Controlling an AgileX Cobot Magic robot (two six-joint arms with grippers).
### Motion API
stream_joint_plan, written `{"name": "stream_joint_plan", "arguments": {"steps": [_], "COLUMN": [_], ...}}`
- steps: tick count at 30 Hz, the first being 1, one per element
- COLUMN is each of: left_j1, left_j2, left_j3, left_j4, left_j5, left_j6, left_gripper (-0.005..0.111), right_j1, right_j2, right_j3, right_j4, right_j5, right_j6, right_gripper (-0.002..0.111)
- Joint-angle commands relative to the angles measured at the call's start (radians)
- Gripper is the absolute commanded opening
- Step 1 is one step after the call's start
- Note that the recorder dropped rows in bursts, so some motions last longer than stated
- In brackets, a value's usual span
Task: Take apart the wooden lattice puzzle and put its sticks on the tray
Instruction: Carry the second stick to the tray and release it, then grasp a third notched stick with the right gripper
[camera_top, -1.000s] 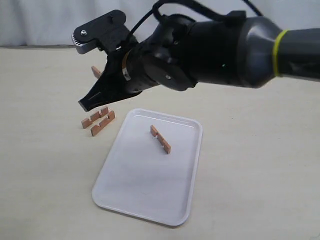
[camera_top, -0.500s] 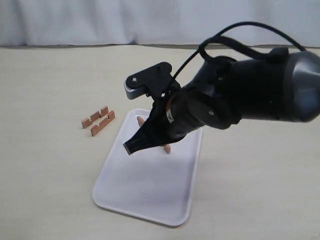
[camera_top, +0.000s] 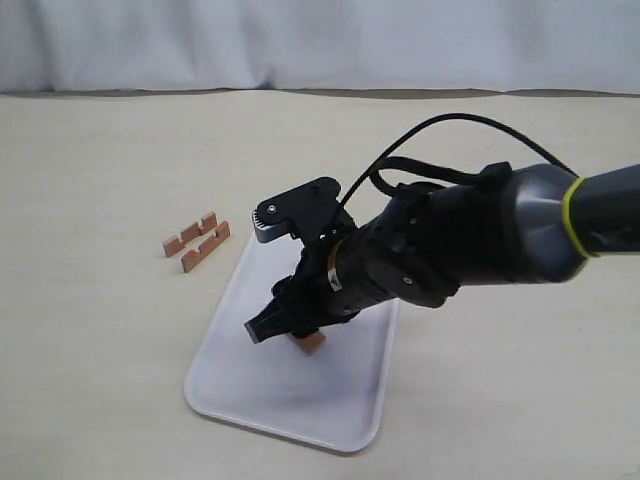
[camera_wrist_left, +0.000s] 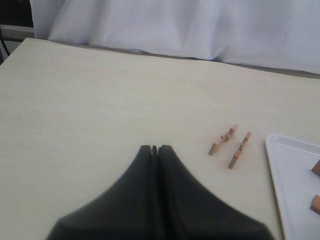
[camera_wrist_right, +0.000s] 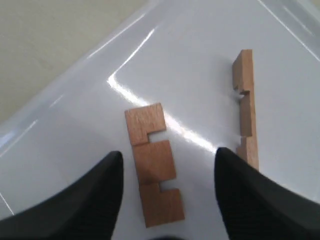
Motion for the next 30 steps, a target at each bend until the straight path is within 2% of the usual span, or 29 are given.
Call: {"name": "stream_joint_plan", "arguments": {"steps": [1, 6, 10, 12, 16, 19, 24, 30], "left_j1": [-0.001, -0.001, -0.001, -0.001, -0.001, -0.001, -0.001, -0.001], "left_j2": [-0.001, -0.001, -0.001, -0.001, -0.001, -0.001, -0.001, -0.001], "left_j3": [0.002, 0.002, 0.002, 0.002, 0.002, 0.002, 0.002, 0.002], "left_j4": [0.001, 0.001, 0.001, 0.001, 0.001, 0.001, 0.001, 0.001], "left_j5": [-0.01, -0.01, -0.01, -0.01, -0.01, -0.01, -0.01, -0.01], "left_j6": [-0.002, -0.002, -0.002, -0.002, -0.002, -0.002, -0.002, -0.002], "left_gripper": [0.0, 0.0, 0.0, 0.0, 0.0, 0.0, 0.0, 0.0], "right_j1": [-0.003, -0.003, 0.009, 0.05, 0.132, 0.175, 0.233, 0.252], "right_j2": [-0.066, -0.13, -0.063, -0.027, 0.109, 0.216, 0.342, 0.415], "right_j3": [-0.015, -0.024, -0.039, -0.106, -0.376, -0.531, -0.689, -0.726], "right_j4": [-0.009, 0.032, 0.068, 0.066, 0.062, -0.088, -0.371, -0.523], "right_j5": [-0.024, -0.013, -0.038, -0.025, 0.166, 0.304, 0.484, 0.434], "right_j6": [0.008, 0.035, 0.127, 0.127, 0.144, 0.324, 0.609, 0.869], "right_gripper": [0.062, 0.061, 0.061, 0.061, 0.061, 0.061, 0.061, 0.061]}}
